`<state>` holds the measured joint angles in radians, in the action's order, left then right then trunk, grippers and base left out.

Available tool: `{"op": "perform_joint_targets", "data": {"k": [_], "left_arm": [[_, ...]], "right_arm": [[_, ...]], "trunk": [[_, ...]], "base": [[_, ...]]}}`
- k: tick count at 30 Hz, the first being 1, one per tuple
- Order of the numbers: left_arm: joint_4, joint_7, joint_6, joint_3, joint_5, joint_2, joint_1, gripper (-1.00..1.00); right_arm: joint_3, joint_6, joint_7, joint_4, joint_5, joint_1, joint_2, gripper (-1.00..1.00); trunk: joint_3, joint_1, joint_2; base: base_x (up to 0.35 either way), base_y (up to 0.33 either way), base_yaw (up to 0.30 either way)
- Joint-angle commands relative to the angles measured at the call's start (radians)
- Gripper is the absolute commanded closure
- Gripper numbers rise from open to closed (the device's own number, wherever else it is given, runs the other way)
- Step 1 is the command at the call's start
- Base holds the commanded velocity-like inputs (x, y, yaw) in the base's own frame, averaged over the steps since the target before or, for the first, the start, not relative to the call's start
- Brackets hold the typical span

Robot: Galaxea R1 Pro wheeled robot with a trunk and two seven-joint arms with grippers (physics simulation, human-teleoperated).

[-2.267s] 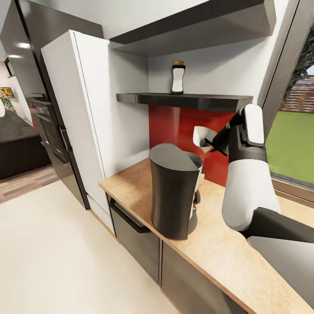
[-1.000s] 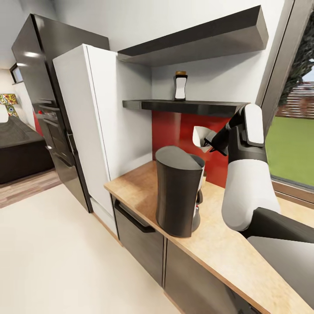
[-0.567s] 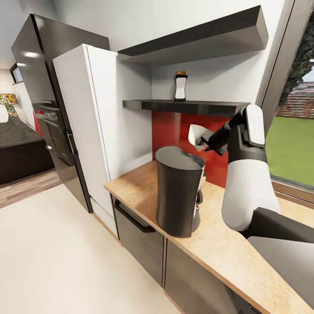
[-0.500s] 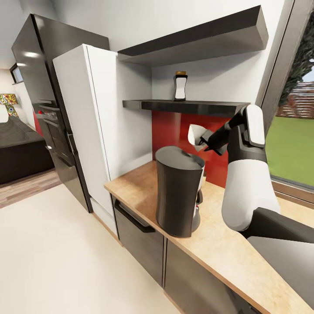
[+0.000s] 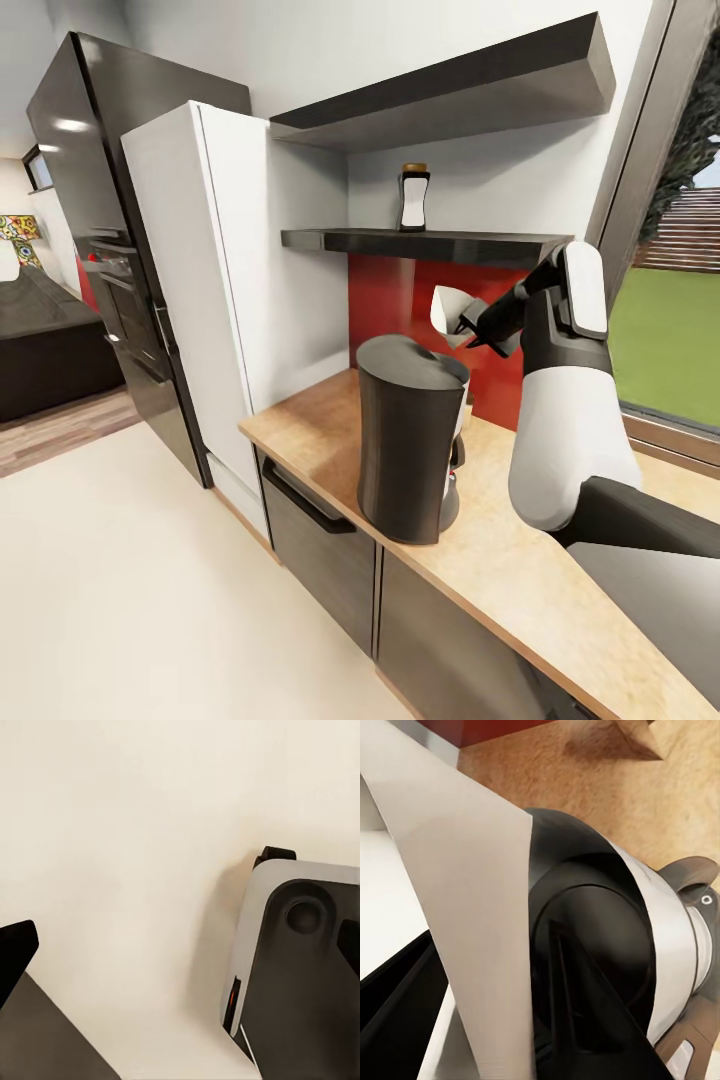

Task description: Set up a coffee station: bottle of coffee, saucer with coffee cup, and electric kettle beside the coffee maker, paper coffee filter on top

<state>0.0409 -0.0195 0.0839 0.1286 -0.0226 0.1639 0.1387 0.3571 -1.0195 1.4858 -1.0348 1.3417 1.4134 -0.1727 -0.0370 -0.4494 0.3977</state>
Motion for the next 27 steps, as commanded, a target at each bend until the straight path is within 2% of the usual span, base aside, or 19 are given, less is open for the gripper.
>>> {"op": "perform_joint_targets", "data": {"k": [1, 27], "left_arm": [[-0.001, 0.0, 0.004, 0.005, -0.002, 0.0, 0.001, -1.0], [-0.001, 0.0, 0.004, 0.005, -0.002, 0.0, 0.001, -1.0]], "right_arm": [[0.004, -0.01, 0.01, -0.001, 0.008, 0.001, 0.0, 1.0], [0.005, -0.01, 0.009, 0.001, 0.008, -0.047, 0.001, 1.0]], "trunk": [[-0.002, -0.001, 0.002], [-0.002, -0.001, 0.002]], "base": [[0.0, 0.0, 0.0], [0.0, 0.0, 0.0]]}}
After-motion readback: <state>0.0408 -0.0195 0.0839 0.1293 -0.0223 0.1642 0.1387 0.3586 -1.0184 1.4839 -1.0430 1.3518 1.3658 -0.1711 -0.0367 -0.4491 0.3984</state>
